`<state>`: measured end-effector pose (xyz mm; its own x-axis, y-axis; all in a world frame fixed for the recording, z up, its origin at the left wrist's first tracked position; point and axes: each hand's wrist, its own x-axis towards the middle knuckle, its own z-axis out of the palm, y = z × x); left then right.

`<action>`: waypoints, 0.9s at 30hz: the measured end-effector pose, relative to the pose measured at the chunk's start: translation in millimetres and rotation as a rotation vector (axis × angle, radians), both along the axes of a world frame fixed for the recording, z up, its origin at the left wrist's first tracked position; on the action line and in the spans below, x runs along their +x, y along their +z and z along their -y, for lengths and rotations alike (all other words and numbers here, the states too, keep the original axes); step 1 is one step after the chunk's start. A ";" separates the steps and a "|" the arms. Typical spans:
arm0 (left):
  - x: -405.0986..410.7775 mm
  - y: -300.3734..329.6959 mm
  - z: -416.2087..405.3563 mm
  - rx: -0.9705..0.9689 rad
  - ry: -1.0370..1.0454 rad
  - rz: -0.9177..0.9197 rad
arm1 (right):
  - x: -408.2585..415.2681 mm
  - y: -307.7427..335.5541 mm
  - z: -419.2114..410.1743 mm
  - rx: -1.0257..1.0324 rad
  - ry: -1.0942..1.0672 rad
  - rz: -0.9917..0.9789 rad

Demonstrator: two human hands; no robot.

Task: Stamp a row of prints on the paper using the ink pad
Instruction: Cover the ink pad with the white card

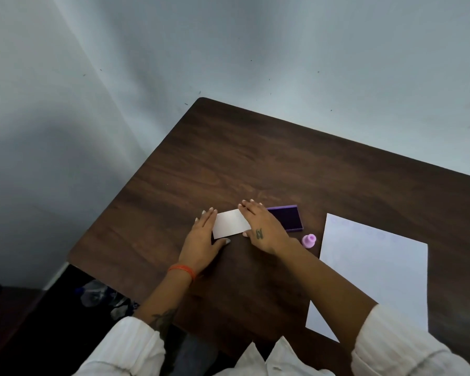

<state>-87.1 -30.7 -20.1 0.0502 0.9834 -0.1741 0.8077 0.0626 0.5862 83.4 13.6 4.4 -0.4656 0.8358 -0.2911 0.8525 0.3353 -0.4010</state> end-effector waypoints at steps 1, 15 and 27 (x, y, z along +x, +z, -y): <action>-0.5 -0.7 -0.5 0.004 0.002 -0.001 | 0.6 -0.1 -0.7 -0.015 0.002 0.009; 23.3 20.5 -11.4 0.122 -0.026 0.044 | 38.3 26.9 -2.8 -0.030 -0.079 -0.074; 91.0 38.7 -26.2 0.080 -0.185 0.017 | 111.0 33.0 8.5 0.000 -0.233 -0.077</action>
